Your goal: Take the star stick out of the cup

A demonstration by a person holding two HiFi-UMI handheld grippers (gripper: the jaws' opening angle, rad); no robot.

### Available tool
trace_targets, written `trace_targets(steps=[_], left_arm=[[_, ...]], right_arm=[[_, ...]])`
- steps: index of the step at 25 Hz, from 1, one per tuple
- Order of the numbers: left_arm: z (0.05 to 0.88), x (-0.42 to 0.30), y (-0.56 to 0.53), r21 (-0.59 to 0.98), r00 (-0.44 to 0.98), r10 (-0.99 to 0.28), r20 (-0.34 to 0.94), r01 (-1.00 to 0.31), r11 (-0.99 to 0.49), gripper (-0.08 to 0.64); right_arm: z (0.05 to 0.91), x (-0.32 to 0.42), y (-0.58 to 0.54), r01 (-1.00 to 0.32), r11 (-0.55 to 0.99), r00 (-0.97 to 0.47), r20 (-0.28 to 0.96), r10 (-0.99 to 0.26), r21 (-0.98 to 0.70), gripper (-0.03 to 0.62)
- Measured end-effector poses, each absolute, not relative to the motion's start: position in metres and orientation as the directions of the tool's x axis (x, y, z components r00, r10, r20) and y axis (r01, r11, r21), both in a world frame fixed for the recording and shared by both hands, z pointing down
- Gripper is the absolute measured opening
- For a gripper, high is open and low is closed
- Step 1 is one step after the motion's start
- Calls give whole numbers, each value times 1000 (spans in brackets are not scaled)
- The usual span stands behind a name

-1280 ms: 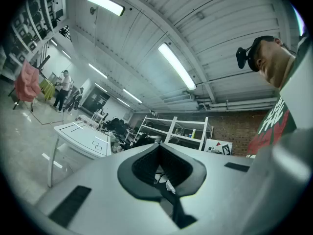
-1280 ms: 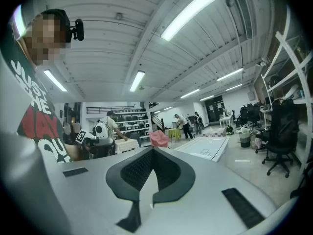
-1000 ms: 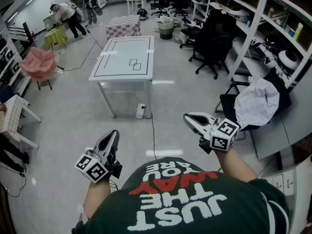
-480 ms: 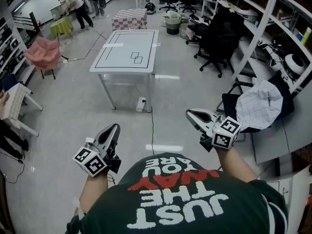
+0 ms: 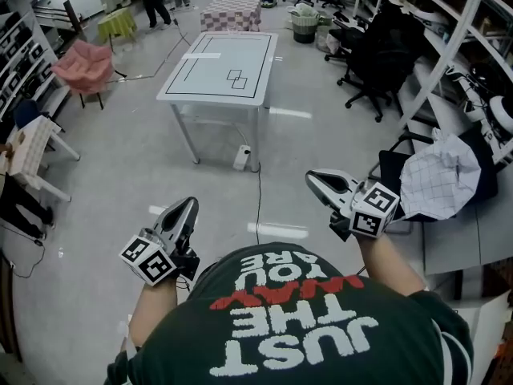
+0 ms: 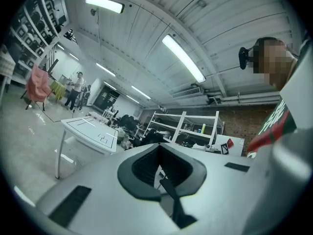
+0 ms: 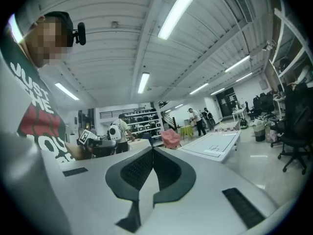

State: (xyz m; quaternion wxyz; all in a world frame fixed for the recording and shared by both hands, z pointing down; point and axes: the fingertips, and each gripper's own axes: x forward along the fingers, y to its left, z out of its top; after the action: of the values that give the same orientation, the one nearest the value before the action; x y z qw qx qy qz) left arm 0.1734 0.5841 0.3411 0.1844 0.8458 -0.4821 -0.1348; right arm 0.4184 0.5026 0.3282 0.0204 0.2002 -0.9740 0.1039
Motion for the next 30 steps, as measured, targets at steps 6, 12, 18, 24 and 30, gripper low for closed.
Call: trace_targets(steps=[6,12,18,24,30], left_arm=[[361,120,540,472,481,-875,-61,-758,-450,3],[389,22,433,496,525,-848,-73,-719,-488,3],[377,-109,302,489,613,-787,-63,-669,-560,3],[374,-205,207,470,672,-740,-31,-644,-604,3],[373,-232,136,501,704,-709,-36,-602,-622,3]], right_arm=[[339,362,455,-373,910,-927,112,-358,-182,32],[353,262,355,-420,893,-905,139,-401,-159,32],[334,122,236,-471,868,-881,132,-454,-160,32],[310,40,148,-530,839,-848,112,-519,-126,34],[304,37,81,-628,765,-778,115,-618,-144,34]])
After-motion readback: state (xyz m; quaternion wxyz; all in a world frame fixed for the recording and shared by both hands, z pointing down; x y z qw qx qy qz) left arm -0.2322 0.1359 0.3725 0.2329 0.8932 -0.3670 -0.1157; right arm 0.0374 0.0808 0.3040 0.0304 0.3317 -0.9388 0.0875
